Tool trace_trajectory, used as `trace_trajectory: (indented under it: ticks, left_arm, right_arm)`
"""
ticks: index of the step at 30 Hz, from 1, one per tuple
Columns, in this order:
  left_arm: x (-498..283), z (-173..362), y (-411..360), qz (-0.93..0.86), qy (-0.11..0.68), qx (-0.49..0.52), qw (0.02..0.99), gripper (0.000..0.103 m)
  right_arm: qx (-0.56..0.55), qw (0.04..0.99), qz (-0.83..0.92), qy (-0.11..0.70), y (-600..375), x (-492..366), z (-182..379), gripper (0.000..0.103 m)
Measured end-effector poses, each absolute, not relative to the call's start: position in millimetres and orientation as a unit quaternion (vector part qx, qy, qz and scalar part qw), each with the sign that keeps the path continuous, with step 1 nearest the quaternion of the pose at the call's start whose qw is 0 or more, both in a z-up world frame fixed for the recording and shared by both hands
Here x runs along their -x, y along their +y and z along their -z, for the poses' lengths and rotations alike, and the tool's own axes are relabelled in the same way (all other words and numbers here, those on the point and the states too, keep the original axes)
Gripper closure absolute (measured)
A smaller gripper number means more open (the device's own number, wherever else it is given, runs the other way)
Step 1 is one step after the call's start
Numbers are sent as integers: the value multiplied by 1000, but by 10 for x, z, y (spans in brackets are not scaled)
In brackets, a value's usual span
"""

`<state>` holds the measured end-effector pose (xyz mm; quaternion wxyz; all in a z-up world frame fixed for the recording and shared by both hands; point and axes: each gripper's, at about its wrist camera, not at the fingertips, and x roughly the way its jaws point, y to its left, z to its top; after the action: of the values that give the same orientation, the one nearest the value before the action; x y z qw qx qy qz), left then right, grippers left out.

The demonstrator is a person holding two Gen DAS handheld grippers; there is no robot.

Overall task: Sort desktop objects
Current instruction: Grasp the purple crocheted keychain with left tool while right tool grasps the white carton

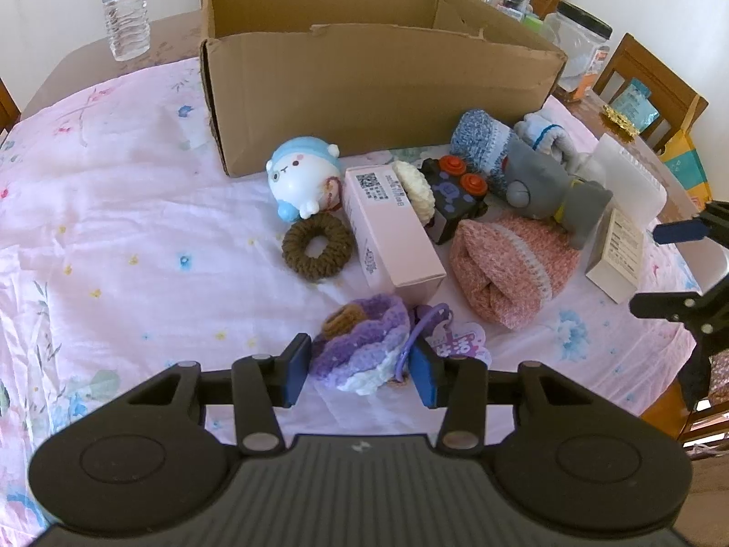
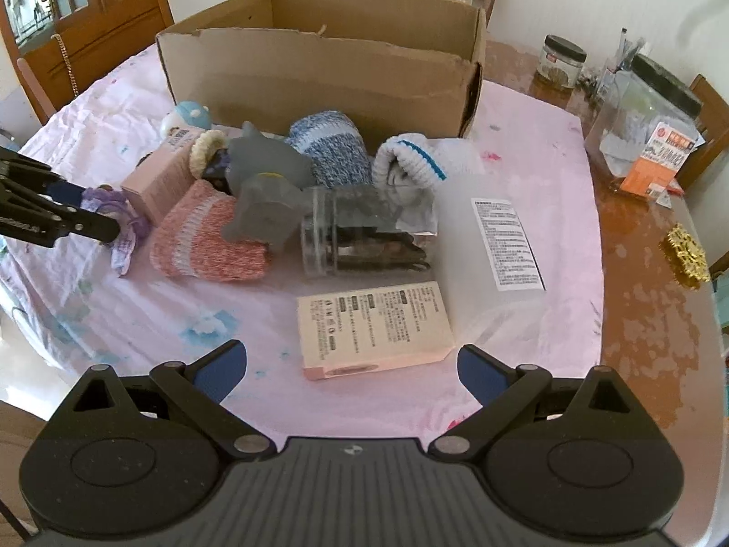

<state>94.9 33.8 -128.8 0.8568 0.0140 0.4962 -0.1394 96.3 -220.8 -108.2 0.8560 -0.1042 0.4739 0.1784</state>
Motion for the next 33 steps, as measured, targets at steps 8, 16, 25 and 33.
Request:
trace_trajectory:
  ticks: [8,16,25,33]
  left_arm:
    - [-957,1265,309,131,499,-17,856,57]
    - [-955,1278,290,131,501,-14,856,57]
    - [-951,1277,299,131,504,-12,854,57]
    - [-938,1292,306,121,503,-6,856,56]
  right_arm:
    - [97,850,-196,479,-2219,-1067,1227,2]
    - [108,840,-227,481,-2089,-1044,1222,2]
    - [117,829,-265,479,-1927,-982,1212,2]
    - [112,837,-245,476,-1841,-1068,1238,2]
